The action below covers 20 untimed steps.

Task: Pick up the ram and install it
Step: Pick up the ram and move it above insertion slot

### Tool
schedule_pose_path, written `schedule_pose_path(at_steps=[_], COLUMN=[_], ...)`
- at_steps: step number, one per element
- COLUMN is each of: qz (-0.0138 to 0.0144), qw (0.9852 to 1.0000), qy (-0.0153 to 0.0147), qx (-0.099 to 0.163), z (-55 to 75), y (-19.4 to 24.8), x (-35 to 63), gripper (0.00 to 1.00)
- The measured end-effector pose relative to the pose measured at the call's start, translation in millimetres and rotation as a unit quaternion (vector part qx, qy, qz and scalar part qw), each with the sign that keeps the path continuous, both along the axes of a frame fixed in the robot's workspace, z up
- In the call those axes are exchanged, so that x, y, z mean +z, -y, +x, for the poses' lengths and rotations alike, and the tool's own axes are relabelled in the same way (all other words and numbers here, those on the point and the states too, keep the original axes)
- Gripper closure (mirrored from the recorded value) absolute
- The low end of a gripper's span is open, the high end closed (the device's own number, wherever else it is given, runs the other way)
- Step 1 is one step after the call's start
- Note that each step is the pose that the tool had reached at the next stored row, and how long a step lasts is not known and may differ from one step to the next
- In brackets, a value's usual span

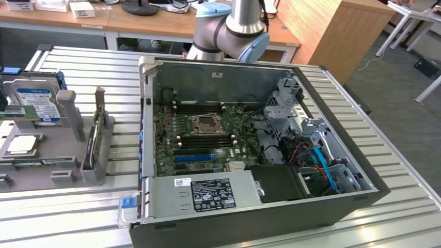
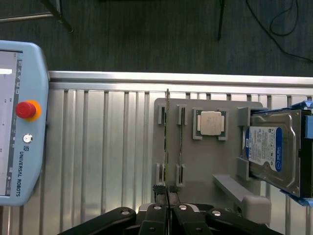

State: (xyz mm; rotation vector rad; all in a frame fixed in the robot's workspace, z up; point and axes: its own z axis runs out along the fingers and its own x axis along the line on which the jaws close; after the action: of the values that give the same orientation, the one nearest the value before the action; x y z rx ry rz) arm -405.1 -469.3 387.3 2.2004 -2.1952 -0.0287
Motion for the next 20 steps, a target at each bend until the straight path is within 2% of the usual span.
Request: schedule_pose_path(at_steps=[13,20], qz=[0.0,0.0001], qw=[1.0,1.0], qy=[0.0,0.0001], qx=[0.0,0.0], z=[0.0,0.0], y=[0.0,0.0], x=[24.9,27.2], gripper=[0.89,0.89])
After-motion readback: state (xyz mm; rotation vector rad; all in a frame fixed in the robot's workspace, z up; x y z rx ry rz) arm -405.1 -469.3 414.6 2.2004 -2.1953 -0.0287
